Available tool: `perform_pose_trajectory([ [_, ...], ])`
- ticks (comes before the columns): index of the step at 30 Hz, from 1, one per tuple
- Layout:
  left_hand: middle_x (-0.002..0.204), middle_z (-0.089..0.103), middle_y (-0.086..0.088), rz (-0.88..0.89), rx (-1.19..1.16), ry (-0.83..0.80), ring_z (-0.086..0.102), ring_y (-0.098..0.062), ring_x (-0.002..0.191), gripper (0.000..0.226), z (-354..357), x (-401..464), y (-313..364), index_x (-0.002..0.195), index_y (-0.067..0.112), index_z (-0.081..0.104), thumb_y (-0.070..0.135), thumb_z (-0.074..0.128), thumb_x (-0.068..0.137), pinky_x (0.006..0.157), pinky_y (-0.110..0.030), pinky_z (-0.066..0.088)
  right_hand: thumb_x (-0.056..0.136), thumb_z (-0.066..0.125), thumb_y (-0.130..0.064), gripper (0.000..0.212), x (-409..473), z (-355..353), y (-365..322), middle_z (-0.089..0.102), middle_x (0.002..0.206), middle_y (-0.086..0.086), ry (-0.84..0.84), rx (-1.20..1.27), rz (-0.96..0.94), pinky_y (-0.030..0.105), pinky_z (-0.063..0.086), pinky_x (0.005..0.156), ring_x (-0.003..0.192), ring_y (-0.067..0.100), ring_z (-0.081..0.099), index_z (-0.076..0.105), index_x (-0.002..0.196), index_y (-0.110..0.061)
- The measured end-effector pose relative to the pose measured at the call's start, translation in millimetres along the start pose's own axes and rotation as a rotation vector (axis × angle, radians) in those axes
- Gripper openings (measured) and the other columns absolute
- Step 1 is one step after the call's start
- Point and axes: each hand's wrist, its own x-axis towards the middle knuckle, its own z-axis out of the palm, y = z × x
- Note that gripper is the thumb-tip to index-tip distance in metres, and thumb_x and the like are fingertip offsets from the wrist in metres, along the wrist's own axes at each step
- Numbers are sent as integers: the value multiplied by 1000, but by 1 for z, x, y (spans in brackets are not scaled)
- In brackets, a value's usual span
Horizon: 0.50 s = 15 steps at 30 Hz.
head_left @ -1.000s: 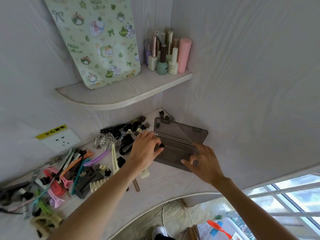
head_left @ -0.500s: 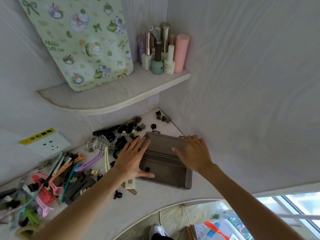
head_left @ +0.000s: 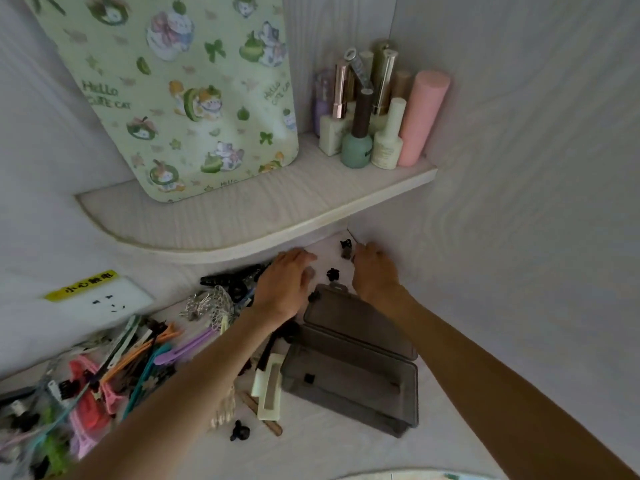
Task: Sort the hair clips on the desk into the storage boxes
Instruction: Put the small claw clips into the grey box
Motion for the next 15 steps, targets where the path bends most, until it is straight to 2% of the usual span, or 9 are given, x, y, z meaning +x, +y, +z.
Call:
perform_pose_trajectory([
  [2, 140, 45, -2, -50, 15, -124, 41, -21, 128, 38, 5, 17, -4, 133, 19, 49, 14, 44, 96, 103, -35, 40, 88, 57, -17, 75, 9, 9, -5, 24, 147, 19, -46, 11, 30, 34, 33, 105, 130, 31, 35, 12, 146, -4],
  [4, 144, 41, -3, -61, 50, -244, 36, -21, 133, 43, 13, 30, -9, 137, 20, 45, 11, 45, 95, 108, -34, 36, 86, 60, -17, 84, 14, 18, -7, 19, 149, 20, -62, 44, 42, 38, 31, 107, 133, 33, 28, 4, 147, -5],
  [5, 143, 42, -3, -58, 82, -286, 36, -21, 133, 43, 16, 34, -11, 137, 20, 46, 12, 46, 95, 108, -34, 36, 87, 59, -16, 81, 16, 22, -7, 22, 147, 20, -44, 66, 38, 39, 33, 106, 132, 34, 29, 6, 147, -5],
  [7, 134, 50, -2, -34, 170, -317, 42, -21, 127, 36, 20, 40, -14, 129, 22, 54, 15, 49, 94, 102, -34, 42, 90, 54, -13, 58, 20, 27, -3, 37, 137, 19, 42, 161, 17, 38, 42, 93, 120, 33, 42, 25, 141, -8],
  [10, 115, 62, 0, -7, 285, -266, 54, -20, 111, 22, 23, 44, -16, 108, 21, 67, 18, 57, 89, 87, -32, 50, 95, 46, -14, 24, 22, 32, 3, 50, 118, 16, 89, 235, -94, 33, 44, 72, 98, 30, 55, 49, 117, -7],
  [12, 111, 65, 1, -22, 262, -208, 59, -19, 104, 21, 23, 43, -16, 106, 20, 68, 18, 58, 88, 82, -27, 48, 95, 46, -16, 19, 22, 35, 6, 52, 112, 15, 82, 261, -136, 33, 43, 69, 91, 30, 56, 53, 110, -6],
  [15, 109, 68, 2, -56, 154, -84, 62, -16, 98, 21, 16, 37, -12, 107, 20, 68, 20, 57, 90, 75, -21, 42, 93, 50, -17, 17, 20, 33, 9, 55, 107, 13, 102, 343, -123, 33, 47, 72, 91, 28, 58, 57, 105, -6],
])
